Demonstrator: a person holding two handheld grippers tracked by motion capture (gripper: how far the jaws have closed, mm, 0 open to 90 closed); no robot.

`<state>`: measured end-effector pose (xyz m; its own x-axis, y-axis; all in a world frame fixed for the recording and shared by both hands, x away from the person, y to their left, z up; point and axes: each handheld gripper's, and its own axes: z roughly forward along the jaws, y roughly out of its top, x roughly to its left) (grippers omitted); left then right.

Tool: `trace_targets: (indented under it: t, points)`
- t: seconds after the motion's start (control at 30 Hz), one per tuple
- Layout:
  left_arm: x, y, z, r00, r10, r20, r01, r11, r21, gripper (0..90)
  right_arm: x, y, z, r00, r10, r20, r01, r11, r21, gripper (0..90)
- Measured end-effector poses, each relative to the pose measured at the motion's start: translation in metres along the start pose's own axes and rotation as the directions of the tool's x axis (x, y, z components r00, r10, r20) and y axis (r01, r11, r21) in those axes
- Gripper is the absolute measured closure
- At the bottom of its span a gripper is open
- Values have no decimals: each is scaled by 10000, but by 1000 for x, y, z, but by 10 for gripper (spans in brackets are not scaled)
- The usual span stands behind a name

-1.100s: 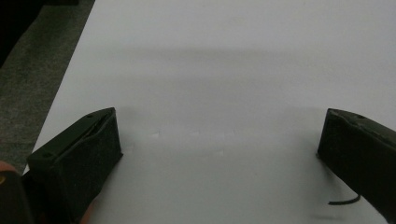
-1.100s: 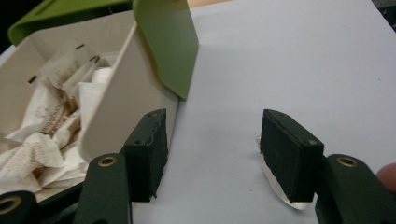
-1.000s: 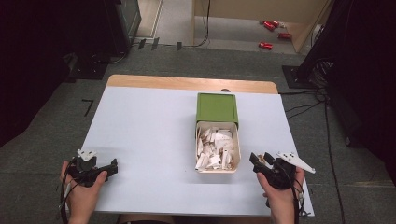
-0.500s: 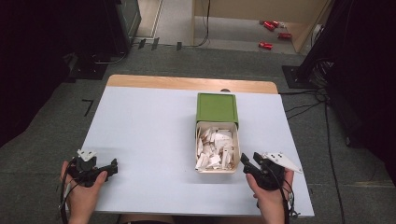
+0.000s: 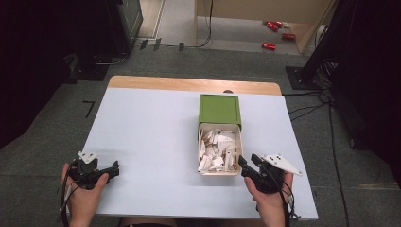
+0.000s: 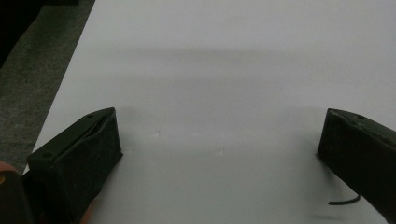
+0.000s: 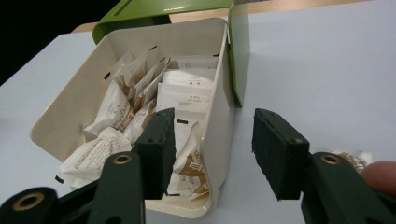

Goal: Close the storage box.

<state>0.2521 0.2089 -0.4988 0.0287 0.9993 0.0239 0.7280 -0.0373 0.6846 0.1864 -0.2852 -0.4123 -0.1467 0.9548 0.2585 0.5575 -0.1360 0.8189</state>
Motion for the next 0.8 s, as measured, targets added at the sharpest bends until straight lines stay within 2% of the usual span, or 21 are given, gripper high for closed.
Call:
trace_targets:
  t: [0.03,0.27,0.4,0.43,0.6,0.67,0.8]
  points:
    - [0,0,0,10000,-1,0,1,10000,-2,0,1,-2,2,9999,5,-139,-5,10000,-5,594]
    - [0,0,0,10000,1,-1,-1,10000,1,0,6,-11,13,9992,-168,-373,177,9996,235,694]
    - [0,0,0,10000,5,-4,-5,10000,12,0,7,-15,17,9997,-226,-128,230,9993,299,726]
    - [0,0,0,10000,2,-2,-2,10000,5,0,6,-18,19,9993,-369,-42,370,9988,321,749]
    - [0,0,0,10000,-19,-8,19,10000,-22,0,4,-24,26,9996,-288,67,285,9985,476,768]
    - [0,0,0,10000,-19,-8,19,10000,-20,0,5,-30,31,9988,-334,346,318,9984,464,784]
    - [0,0,0,10000,-25,-6,25,10000,-24,0,4,-37,36,9983,-253,520,226,9984,525,818]
